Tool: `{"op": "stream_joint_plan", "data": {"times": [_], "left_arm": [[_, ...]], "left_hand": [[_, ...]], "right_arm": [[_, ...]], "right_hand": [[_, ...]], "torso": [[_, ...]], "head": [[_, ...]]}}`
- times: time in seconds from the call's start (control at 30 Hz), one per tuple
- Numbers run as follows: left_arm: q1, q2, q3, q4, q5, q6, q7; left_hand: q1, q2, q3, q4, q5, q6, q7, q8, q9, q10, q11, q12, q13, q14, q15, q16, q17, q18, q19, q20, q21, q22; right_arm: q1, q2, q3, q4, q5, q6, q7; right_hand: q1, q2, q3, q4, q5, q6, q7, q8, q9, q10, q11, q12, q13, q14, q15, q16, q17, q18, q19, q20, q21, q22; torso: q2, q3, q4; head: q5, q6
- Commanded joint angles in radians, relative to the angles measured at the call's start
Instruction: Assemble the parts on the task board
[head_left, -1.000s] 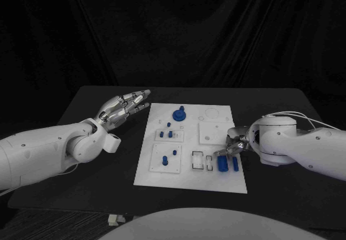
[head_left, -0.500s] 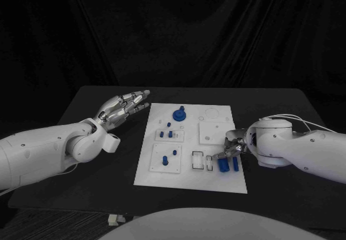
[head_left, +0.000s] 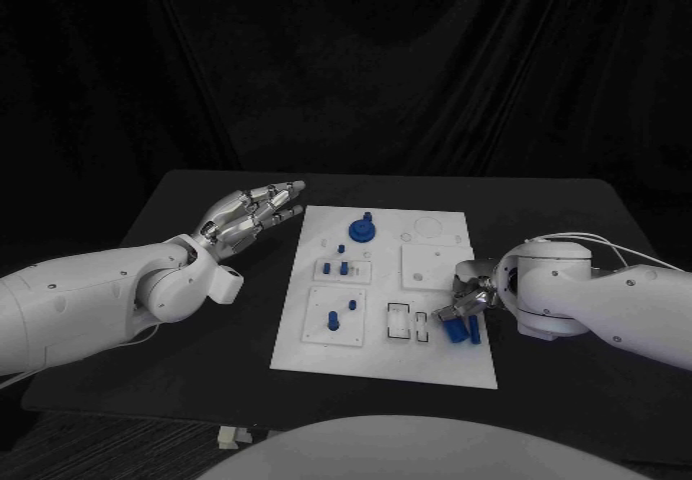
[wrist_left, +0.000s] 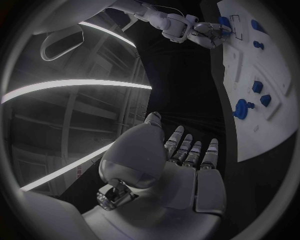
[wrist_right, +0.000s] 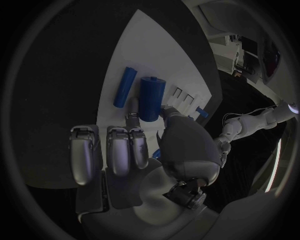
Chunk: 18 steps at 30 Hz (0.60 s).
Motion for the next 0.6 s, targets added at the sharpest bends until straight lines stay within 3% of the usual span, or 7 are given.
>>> {"op": "stream_joint_plan", "data": {"times": [0.03,0.3,0.6], "left_arm": [[-0.001,0.001,0.001,0.001,0.001,0.02,0.058],[-0.001,0.001,0.001,0.001,0.001,0.019,0.056],[-0.001,0.004,0.001,-0.002,0.001,0.018,0.054]], "left_hand": [[0.005,-0.003,-0.003,-0.002,0.005,0.007,0.008,0.005,0.002,0.004,-0.003,0.004,0.001,0.002,0.0,0.006,0.001,0.01,0.004,0.003,0.005,0.0],[0.005,-0.002,-0.003,-0.002,0.005,0.009,0.01,0.006,0.002,0.004,-0.004,0.005,0.001,0.002,0.0,0.006,0.001,0.01,0.004,0.003,0.005,0.001],[0.004,-0.001,-0.002,-0.002,0.005,0.011,0.011,0.006,0.002,0.003,-0.004,0.005,0.001,0.002,0.0,0.006,0.001,0.01,0.004,0.003,0.005,0.0]], "right_arm": [[-0.006,-0.006,-0.003,-0.005,0.075,-0.066,-0.008],[-0.006,-0.028,-0.003,0.005,0.228,-0.15,0.0],[0.009,-0.054,-0.002,0.028,0.479,-0.232,0.004]], "right_hand": [[0.032,0.003,0.057,-0.045,0.053,-0.006,0.0,-0.005,0.003,0.107,0.001,0.002,0.263,0.103,0.002,0.003,0.263,-0.008,0.106,0.004,0.003,0.263],[0.025,0.0,0.11,-0.069,0.135,0.002,-0.004,-0.002,0.023,0.107,-0.003,0.002,0.263,0.103,0.0,0.003,0.263,-0.008,0.106,0.002,0.003,0.263],[-0.004,-0.001,0.122,-0.067,0.125,0.005,-0.004,0.001,0.031,0.107,-0.003,0.002,0.263,0.103,-0.001,0.003,0.263,-0.007,0.105,0.001,0.002,0.262]], "torso": [[0.0,0.0001,0.0],[0.0,0.0002,0.0],[0.0,0.0,0.0002]], "head": [[0.006,0.0],[0.008,0.0],[0.001,0.0]]}}
